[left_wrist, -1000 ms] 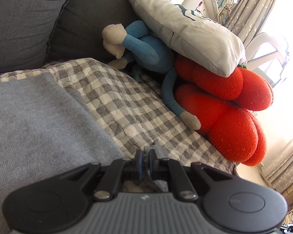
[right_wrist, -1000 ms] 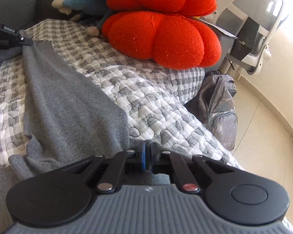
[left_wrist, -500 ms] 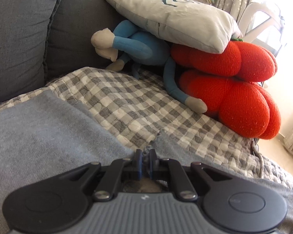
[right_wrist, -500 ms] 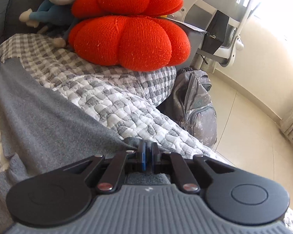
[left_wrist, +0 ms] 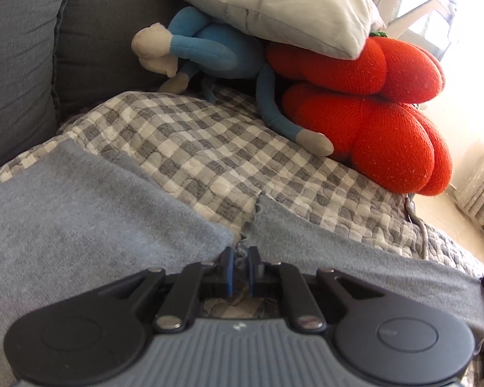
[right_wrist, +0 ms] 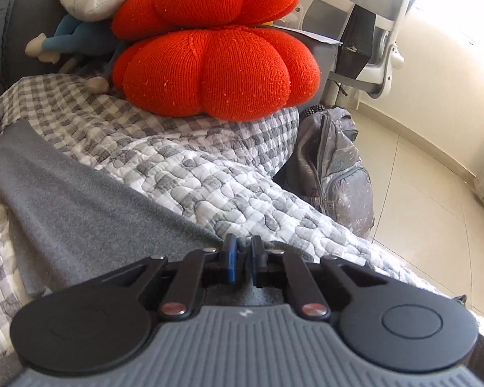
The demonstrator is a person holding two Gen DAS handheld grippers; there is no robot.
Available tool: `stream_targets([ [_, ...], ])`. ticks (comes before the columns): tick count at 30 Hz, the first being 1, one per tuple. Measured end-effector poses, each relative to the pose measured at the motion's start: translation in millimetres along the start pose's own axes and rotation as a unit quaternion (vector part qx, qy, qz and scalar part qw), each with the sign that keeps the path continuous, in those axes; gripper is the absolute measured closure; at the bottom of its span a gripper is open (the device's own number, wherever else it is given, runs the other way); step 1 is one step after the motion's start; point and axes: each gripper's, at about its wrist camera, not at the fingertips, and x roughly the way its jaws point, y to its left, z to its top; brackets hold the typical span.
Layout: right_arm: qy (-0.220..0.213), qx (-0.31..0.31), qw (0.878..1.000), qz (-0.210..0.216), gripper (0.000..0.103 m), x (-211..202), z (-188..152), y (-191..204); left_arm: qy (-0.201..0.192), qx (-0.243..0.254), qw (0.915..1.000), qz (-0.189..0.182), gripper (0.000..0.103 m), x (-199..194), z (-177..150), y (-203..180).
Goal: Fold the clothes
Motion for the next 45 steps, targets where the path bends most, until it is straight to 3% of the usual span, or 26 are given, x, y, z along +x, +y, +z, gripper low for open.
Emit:
stream_targets([
  [4,-0.010,0.016,0.999,-0.033,0.102,2,1,-1,-0.008,0.006,0.9999,0.002,0.094,-2,-1,-7],
  [8,-0.015,0.027,0.999,-0.022,0.098,-1,3,-1,-0.027,-0.015,0.9995,-0.011,0.089,-4,1,-4],
  [9,-0.018,0.029,0.999,-0.014,0.091,-4,4,0,-0.033,-0.022,0.9992,-0.011,0.089,-4,2,-1],
  [14,-0.018,0.023,0.999,0.022,0.089,-13,8,16,-0.044,-0.017,0.9986,-0.026,0.085,0,2,2],
  [19,-0.019,-0.055,0.994,0.092,0.089,-38,-3,58,-0.040,0.008,0.9991,-0.014,0.083,8,-5,-7],
  [20,-0.021,-0.067,0.992,0.108,0.088,-44,-5,66,-0.041,0.013,0.9990,-0.011,0.082,9,-6,-8],
  [23,-0.020,-0.103,0.986,0.127,0.064,-60,-15,89,-0.042,0.028,0.9987,-0.001,0.082,12,-9,-13],
  [24,-0.016,-0.118,0.985,0.128,0.064,-62,-20,95,-0.043,0.033,0.9986,0.002,0.082,12,-10,-14],
  [26,-0.005,-0.148,0.981,0.123,0.064,-62,-28,104,-0.044,0.042,0.9981,0.008,0.091,14,-12,-17],
  [28,0.000,-0.170,0.979,0.111,0.072,-59,-35,110,-0.047,0.037,0.9982,0.010,0.096,14,-12,-16],
  [30,-0.002,-0.170,0.979,0.115,0.090,-61,-37,109,-0.050,0.023,0.9985,0.005,0.098,14,-11,-12],
  [32,-0.010,-0.170,0.978,0.125,0.095,-66,-36,107,-0.055,0.005,0.9985,-0.003,0.099,12,-9,-7],
  [36,-0.042,-0.144,0.978,0.147,0.096,-85,-32,90,-0.072,-0.018,0.9971,-0.015,0.099,6,-5,-1],
  [39,-0.032,-0.131,0.980,0.144,0.096,-80,-33,82,-0.070,-0.024,0.9971,-0.014,0.099,8,-5,-1],
  [45,-0.018,-0.153,0.973,0.170,0.089,-75,-40,96,-0.051,-0.024,0.9984,-0.007,0.099,12,-4,1],
])
